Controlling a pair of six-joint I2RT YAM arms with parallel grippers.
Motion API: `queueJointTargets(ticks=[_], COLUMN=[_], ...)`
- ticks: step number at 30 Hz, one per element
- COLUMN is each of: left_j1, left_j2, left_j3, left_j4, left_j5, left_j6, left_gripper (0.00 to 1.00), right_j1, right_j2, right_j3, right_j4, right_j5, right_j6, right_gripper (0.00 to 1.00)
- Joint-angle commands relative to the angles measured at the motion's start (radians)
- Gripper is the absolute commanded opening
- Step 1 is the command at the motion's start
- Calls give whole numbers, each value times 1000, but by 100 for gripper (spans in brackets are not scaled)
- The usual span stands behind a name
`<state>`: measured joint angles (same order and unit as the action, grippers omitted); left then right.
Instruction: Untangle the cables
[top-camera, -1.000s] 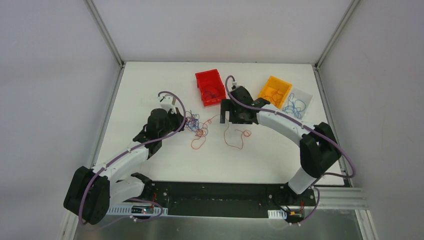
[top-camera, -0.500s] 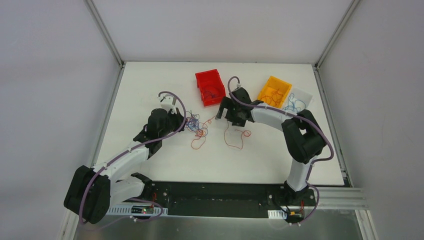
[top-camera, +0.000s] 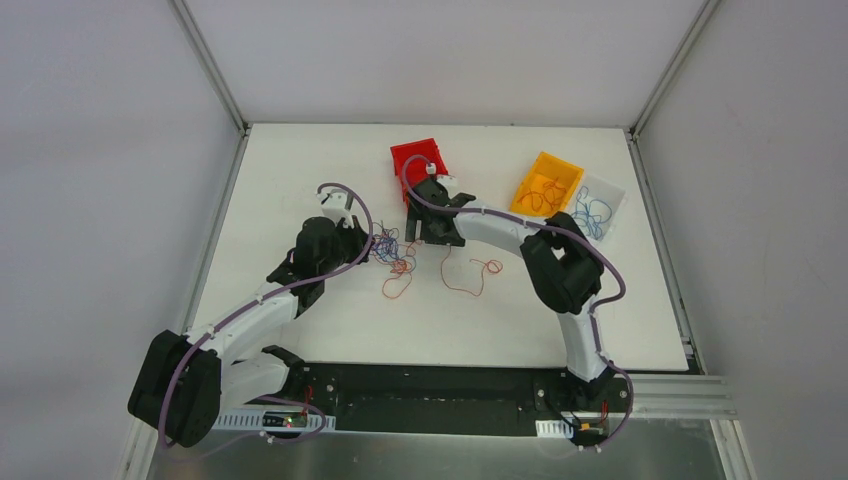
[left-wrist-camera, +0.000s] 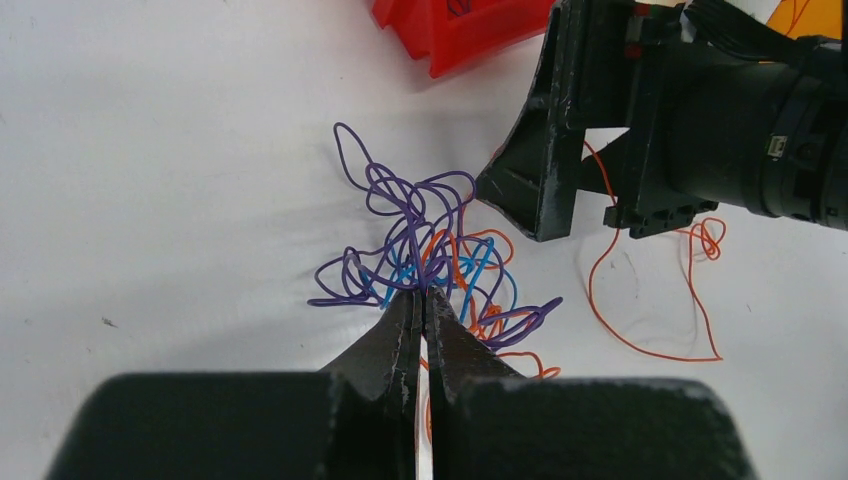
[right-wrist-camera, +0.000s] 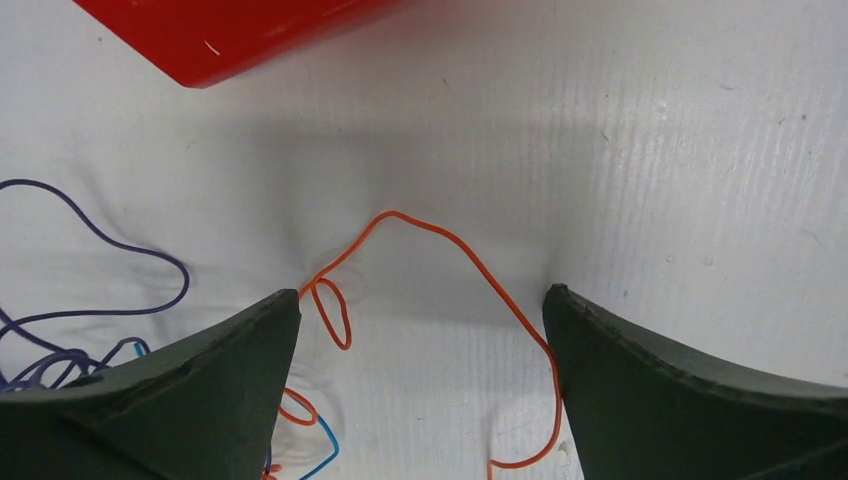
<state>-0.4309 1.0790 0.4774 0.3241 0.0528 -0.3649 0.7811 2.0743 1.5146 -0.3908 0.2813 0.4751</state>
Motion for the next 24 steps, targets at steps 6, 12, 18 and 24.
queueJointTargets(ticks=[6, 12, 18, 24], left_j1=[-1, -1, 0, 0], left_j2=[-5, -15, -27, -44], left_j3=[10, 8, 18, 29], left_j4=[35, 23, -33, -143], left_j5=[21, -5, -107, -328], left_j6=[17, 18, 4, -37], left_gripper=[0, 0, 0, 0], right_j1=[52, 25, -98, -269], right_j2=[98, 14, -226, -464], right_j3=[107, 43, -73, -125], right_j4=[-209, -211, -192, -216], right_j5=[201, 212, 206, 199], right_j6=[-68, -101, -137, -187], right_gripper=[43, 0, 0, 0])
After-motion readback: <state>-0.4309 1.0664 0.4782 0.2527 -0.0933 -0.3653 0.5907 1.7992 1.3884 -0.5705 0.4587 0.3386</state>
